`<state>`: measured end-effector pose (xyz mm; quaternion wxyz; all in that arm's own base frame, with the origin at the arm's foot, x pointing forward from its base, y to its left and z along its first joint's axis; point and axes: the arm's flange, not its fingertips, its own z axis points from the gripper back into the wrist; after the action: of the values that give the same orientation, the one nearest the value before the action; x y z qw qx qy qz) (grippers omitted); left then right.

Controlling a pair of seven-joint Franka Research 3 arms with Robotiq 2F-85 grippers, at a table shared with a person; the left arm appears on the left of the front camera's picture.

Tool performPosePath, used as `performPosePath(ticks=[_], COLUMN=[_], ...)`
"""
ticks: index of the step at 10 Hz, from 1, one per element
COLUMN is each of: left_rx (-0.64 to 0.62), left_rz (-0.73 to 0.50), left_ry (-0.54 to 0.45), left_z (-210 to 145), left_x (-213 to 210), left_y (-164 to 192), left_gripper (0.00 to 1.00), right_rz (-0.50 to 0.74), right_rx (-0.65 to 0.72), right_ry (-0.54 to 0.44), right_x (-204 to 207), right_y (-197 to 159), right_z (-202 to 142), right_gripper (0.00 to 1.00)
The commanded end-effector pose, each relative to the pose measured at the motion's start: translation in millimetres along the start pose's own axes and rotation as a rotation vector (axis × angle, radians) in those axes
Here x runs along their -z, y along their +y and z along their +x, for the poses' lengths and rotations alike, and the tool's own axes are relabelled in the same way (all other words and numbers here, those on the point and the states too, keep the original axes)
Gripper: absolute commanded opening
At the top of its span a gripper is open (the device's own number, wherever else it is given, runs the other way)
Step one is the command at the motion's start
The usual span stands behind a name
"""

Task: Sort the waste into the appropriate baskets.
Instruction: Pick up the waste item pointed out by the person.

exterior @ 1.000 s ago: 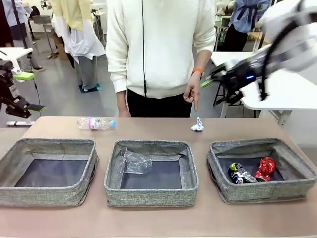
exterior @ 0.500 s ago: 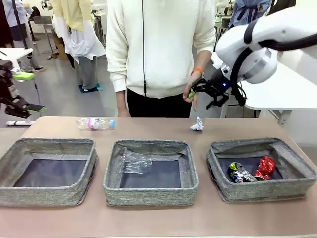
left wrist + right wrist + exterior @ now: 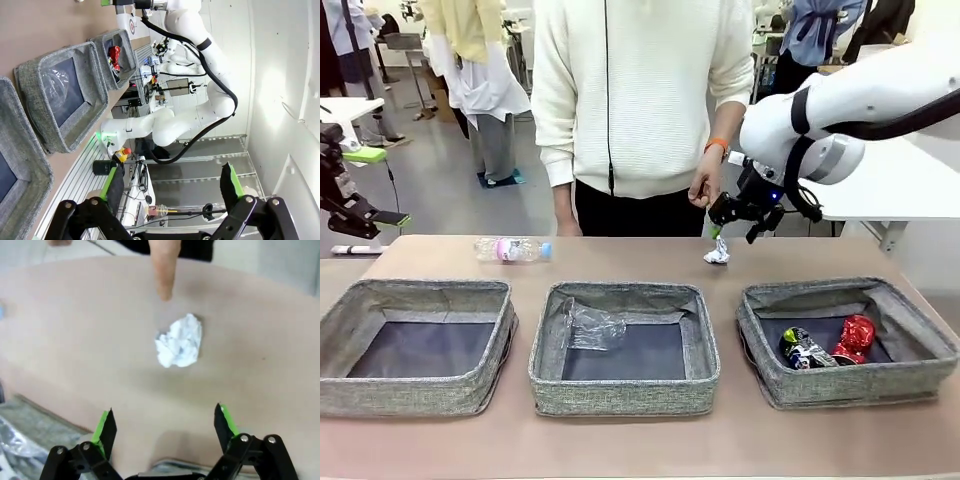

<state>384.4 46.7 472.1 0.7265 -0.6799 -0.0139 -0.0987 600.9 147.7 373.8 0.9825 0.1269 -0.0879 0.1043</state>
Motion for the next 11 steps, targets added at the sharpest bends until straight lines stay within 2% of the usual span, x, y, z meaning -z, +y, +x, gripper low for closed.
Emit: performPosePath(ticks=[1,2,5,6,7,11], left_rx=[-0.006,-0.006,-0.006,-0.006,-0.006,-0.006], left_rz=[-0.002,-0.002,-0.002,-0.002,-0.002,-0.002], left_ry=[-0.007,-0.007,-0.007,-0.007,-0.007,-0.007], left_z=[-0.5,-0.5,-0.5,-0.5,-0.5,-0.5], left_x=[0.5,0.5,0.5,0.5,0.5,0.5], left_y=[-4.4,-4.4,-4.4,-4.4,-4.4,-4.4], left_gripper=[1.0,1.0,1.0,1.0,1.0,1.0], right_rz=[-0.114,-0.048,0.068,0.102,0.059,0.061], right_rx=[-0.144,-0.206,-0.192,-0.203,-0.157,-0.16], right_ry=[-0.023,-0.017,-0.078,-0.068,-0.058,-0.022], right_x=[13.8,24.8,57.4,63.0,68.3,77.5], right_y=[-1.1,-3.5,-25.3,-28.6,-28.7,-25.7], right_z=[9.4,12.5,26.9,28.8,31.9,37.8], right_gripper=[1.0,1.0,1.0,1.0,1.0,1.0])
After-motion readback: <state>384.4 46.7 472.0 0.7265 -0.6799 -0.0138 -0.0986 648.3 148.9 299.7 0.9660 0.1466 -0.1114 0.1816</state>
